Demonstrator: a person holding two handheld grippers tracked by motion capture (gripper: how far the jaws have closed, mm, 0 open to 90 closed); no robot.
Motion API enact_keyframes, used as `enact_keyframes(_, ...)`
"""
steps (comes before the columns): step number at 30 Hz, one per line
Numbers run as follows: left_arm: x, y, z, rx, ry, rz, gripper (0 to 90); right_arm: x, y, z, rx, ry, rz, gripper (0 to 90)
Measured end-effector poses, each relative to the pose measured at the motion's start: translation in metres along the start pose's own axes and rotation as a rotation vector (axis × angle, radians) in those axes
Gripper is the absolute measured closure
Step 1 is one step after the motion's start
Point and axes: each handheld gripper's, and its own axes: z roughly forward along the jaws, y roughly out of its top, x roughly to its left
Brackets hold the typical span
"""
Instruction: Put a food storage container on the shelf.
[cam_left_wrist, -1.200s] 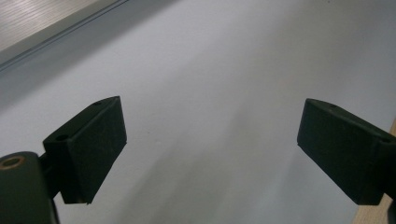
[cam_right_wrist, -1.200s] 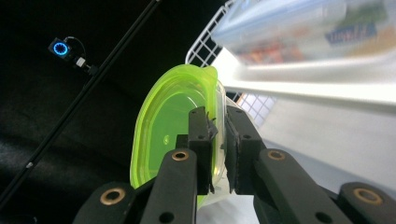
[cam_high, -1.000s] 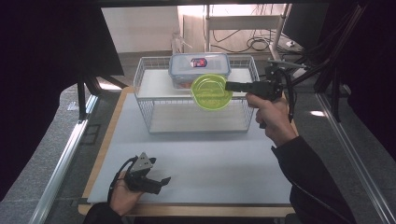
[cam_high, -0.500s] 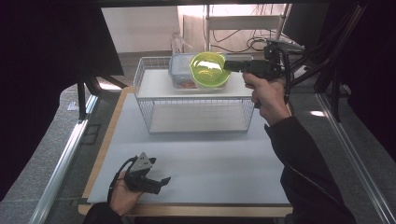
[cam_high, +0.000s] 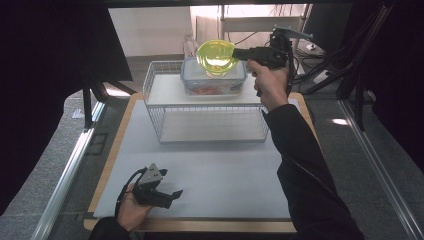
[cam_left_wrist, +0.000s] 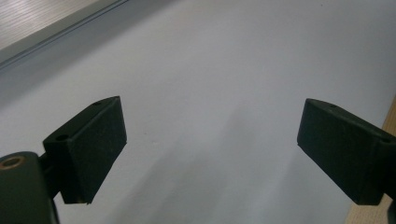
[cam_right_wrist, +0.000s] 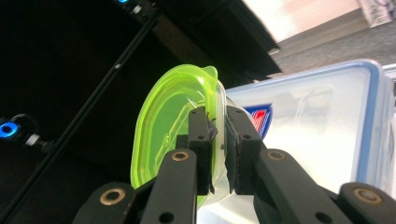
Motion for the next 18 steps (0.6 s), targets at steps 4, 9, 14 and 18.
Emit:
enact_keyframes(4,-0.001,0.0,0.0,-0.001,-0.005,0.0,8.0,-0.002,0.004,0.014,-0.009,-0.028,0.023,81.8)
enact_keyframes(9,-0.001,0.0,0.0,-0.005,-0.009,-0.002,8.0,-0.004,0.008,0.026,-0.029,-0.071,0.034,81.6)
enact_keyframes(14,-0.001,0.0,0.0,0.0,-0.014,0.004,8.0,-0.006,0.01,0.03,-0.055,-0.083,0.037,80.2)
enact_keyframes(18,-0.001,0.0,0.0,0.003,-0.016,0.006,8.0,-0.006,0.011,0.032,-0.066,-0.093,0.032,77.3)
